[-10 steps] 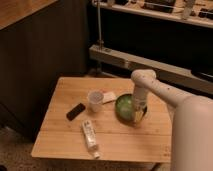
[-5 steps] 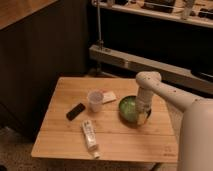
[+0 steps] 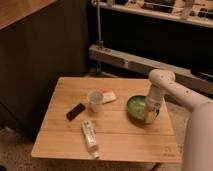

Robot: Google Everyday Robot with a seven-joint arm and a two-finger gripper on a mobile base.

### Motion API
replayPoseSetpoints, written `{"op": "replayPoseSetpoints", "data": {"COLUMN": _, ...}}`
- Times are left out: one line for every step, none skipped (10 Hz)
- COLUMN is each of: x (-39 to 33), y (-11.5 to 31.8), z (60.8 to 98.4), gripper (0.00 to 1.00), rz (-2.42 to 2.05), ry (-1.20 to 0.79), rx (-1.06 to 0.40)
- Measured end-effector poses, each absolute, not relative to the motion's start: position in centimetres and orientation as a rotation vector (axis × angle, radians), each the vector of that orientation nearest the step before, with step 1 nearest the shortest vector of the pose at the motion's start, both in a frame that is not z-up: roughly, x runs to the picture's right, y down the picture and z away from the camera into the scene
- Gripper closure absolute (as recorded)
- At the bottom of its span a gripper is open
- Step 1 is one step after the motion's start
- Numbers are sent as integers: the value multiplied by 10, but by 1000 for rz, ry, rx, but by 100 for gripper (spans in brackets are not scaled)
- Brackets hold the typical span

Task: Drag the ceramic bowl in a circle

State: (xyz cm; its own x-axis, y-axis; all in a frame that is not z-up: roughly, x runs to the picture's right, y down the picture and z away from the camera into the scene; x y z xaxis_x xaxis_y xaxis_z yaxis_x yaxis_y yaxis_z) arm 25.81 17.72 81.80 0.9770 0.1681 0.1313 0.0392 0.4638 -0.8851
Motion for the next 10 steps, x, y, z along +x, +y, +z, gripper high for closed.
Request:
{"op": "replayPoseSetpoints", "data": {"x": 268, "y": 182, "z": 815, "gripper": 100, "rz": 105, "ry": -220, "rx": -1089}}
{"op": "replayPoseSetpoints", "data": {"x": 276, "y": 187, "z": 811, "gripper": 100, "rz": 125, "ry": -224, "rx": -1091}}
{"op": "replayPoseSetpoints", "data": {"x": 289, "y": 197, "z": 804, "gripper": 100, "rz": 156, "ry": -227, "rx": -1092}}
{"op": "replayPoseSetpoints", "data": {"x": 298, "y": 205, "z": 800, "gripper": 100, "rz": 177, "ry": -229, "rx": -1096}}
{"op": "replayPoseSetpoints", "data": {"x": 303, "y": 212, "z": 796, "gripper": 100, "rz": 190, "ry": -230, "rx": -1099}}
{"op": "replayPoseSetpoints", "data": {"x": 309, "y": 221, "z": 791, "gripper": 100, "rz": 208, "ry": -229, "rx": -1103}}
{"op": "replayPoseSetpoints", "data": {"x": 313, "y": 230, "z": 785, "gripper": 100, "rz": 222, "ry": -228, "rx": -1110}}
{"op": "replayPoseSetpoints", "data": {"x": 315, "y": 238, "z": 780, "gripper": 100, "rz": 229, "ry": -225, "rx": -1118}}
{"op": "replayPoseSetpoints", "data": {"x": 315, "y": 246, "z": 775, "gripper": 100, "rz": 231, "ry": -219, "rx": -1128}}
{"op": "replayPoseSetpoints", "data": {"x": 314, "y": 254, "z": 769, "gripper": 100, "rz": 229, "ry": -213, "rx": -1137}}
